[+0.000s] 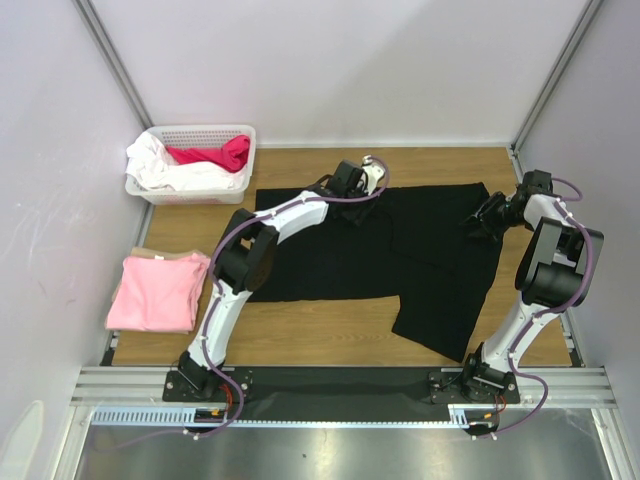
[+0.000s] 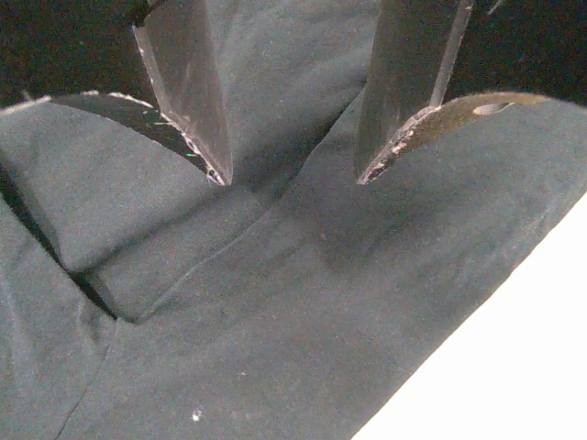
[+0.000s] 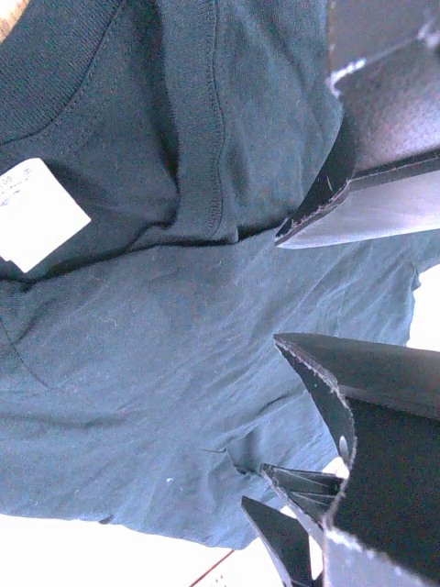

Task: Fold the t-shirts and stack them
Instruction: Fold the tshirt

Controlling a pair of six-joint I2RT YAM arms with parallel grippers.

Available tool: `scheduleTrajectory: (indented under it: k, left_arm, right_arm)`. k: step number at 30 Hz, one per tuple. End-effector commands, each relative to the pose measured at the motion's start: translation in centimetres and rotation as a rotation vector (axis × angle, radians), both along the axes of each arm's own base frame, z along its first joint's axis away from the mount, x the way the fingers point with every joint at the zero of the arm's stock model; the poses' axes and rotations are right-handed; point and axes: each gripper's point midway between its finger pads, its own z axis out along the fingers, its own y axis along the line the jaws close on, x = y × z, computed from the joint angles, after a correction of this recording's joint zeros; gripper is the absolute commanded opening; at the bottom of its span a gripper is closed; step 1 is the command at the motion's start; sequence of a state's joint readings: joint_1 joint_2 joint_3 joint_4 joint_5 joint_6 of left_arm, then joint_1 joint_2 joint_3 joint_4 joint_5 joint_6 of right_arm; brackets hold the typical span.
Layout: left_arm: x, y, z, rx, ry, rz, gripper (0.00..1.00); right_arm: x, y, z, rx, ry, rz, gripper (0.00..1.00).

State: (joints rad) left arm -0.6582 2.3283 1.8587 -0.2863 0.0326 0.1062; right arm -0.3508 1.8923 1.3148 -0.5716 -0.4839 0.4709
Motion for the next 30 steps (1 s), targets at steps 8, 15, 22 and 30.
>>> scheduleTrajectory:
  k: [8,15,22,30]
  left_arm:
    - [0.8,-0.7,-0.5,0.012,0.019,0.001,0.57]
    - [1.0,-0.4,-0.5,0.009,0.019,0.023,0.37]
    - [1.3,-0.5,0.4,-0.042,0.028,0.036,0.25]
    - [2.0,-0.3,1.8,-0.073,-0.001,0.061,0.41]
  right_arm:
    - [0.9,-0.4,3.3,-0.020,-0.075,-0.002,0.47]
    - [1.0,-0.3,3.2,-0.016,-0.072,-0.002,0.45]
    - [0.7,0.1,2.7,-0.020,-0.058,0.008,0.44]
    - [0.7,0.4,2.5,-0.020,-0.053,0.015,0.44]
